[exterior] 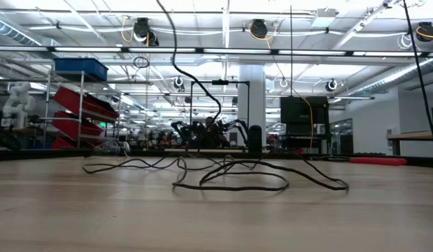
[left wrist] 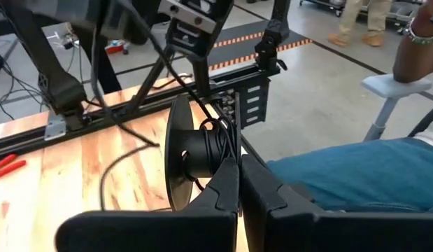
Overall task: Coil cords
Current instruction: Coil the black wire onto the spool
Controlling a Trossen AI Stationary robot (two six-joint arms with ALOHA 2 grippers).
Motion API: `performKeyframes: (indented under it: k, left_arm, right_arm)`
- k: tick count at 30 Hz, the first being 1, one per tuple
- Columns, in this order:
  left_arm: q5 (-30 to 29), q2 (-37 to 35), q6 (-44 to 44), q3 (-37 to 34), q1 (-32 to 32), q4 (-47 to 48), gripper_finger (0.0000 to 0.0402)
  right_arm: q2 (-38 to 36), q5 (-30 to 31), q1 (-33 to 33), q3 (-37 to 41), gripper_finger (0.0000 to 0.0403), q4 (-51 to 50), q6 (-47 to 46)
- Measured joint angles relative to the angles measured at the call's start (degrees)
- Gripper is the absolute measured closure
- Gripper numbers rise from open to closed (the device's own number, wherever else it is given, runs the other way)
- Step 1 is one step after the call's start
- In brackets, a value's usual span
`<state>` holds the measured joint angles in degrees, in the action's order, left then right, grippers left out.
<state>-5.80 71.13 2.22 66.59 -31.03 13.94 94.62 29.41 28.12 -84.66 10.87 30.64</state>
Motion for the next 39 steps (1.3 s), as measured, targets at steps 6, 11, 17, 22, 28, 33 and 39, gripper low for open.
performKeyframes:
  k: [6, 11, 17, 22, 28, 33, 39]
  left_arm:
    - [2.8, 0.0, 1.3, 0.0, -0.1, -0.7, 0.04]
    - [6.5, 0.0, 2.0, 0.0, -0.1, -3.3, 0.04]
    - [7.7, 0.0, 5.6, 0.0, -0.2, -3.4, 0.04]
    - [7.7, 0.0, 8.9, 0.0, -0.7, -4.8, 0.04]
    - [7.6, 0.0, 12.7, 0.0, -2.1, -5.3, 0.04]
    - [6.9, 0.0, 15.7, 0.0, -2.9, -7.4, 0.04]
    - [6.4, 0.0, 18.6, 0.0, -4.0, -10.8, 0.04]
  right_arm:
    - [1.2, -6.9, -2.6, 0.0, 0.0403, -0.4, -4.3]
    - [2.8, -11.2, -4.5, 0.0, 0.0403, 0.3, -5.4]
    - [4.3, -16.5, -6.4, 0.0, 0.0403, 0.5, -7.2]
    - [5.5, -21.5, -7.5, 0.0, 0.0403, 1.4, -8.8]
    - [5.7, -23.9, -8.1, 0.0, 0.0403, 1.4, -11.0]
    - [5.7, -27.1, -8.4, 0.0, 0.0403, 1.2, -13.7]
    - [5.9, -33.7, -9.4, 0.0, 0.0403, 1.0, -19.7]
